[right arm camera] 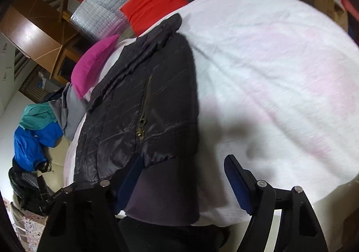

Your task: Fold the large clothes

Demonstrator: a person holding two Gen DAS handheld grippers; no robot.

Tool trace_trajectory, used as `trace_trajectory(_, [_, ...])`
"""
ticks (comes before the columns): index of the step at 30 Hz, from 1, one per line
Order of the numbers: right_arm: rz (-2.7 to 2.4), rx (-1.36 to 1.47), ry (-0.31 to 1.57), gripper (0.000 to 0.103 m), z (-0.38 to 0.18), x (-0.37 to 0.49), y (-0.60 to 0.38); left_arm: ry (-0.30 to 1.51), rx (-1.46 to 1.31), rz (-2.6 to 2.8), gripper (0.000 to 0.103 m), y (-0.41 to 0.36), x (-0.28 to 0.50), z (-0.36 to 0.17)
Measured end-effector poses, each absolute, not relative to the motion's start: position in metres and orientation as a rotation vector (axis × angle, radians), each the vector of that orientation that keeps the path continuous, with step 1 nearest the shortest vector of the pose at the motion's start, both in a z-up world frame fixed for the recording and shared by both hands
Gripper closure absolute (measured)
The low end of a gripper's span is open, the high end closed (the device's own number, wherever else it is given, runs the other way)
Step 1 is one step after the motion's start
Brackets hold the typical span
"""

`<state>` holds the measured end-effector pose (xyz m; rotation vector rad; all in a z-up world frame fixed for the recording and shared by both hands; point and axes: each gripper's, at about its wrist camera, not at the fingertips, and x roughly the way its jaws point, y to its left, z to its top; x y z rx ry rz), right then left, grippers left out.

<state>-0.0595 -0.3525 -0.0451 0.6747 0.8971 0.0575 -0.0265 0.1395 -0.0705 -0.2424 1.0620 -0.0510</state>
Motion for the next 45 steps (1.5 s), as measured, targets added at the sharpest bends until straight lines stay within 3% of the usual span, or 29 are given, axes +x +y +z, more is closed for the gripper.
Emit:
trace_trajectory(5, [0.091, 0.66, 0.922, 0.028, -0.052, -0.05, -0.338, 1.068, -0.231, -0.066, 0.029, 0.135, -0.027, -0.073])
trace_trajectory(9, [0.092, 0.679, 0.946, 0.039, -0.06, -0.044, -0.338, 1.073, -0.224, -0.081, 0.029, 0.133, -0.026, -0.073])
trace_trajectory(15, [0.017, 0.662, 0.912, 0.04, -0.046, -0.048, -0.343, 0.986, -0.232, -0.036, 0.029, 0.137, -0.027, -0.05])
trace_trajectory(18, [-0.015, 0.681, 0.837, 0.037, -0.021, -0.043, -0.354, 0.937, -0.26, -0.034, 0.029, 0.139, -0.017, -0.033])
trace_trajectory(22, [0.051, 0.783, 0.736, 0.021, 0.008, -0.006, -0.359, 0.907, -0.292, -0.069, 0.029, 0.124, 0.02, -0.014])
trace_trajectory(27, [0.171, 0.954, 0.709, 0.021, 0.007, 0.083, -0.355, 0.872, -0.371, -0.139, 0.029, 0.09, 0.087, 0.0])
trace_trajectory(34, [0.163, 1.203, 0.747, 0.021, -0.044, 0.201, -0.346, 0.907, -0.529, -0.126, 0.029, 0.066, 0.188, -0.014])
trace_trajectory(45, [0.095, 1.179, 0.783, 0.021, -0.068, 0.256, -0.335, 0.986, -0.619, -0.07, 0.029, 0.05, 0.263, -0.049])
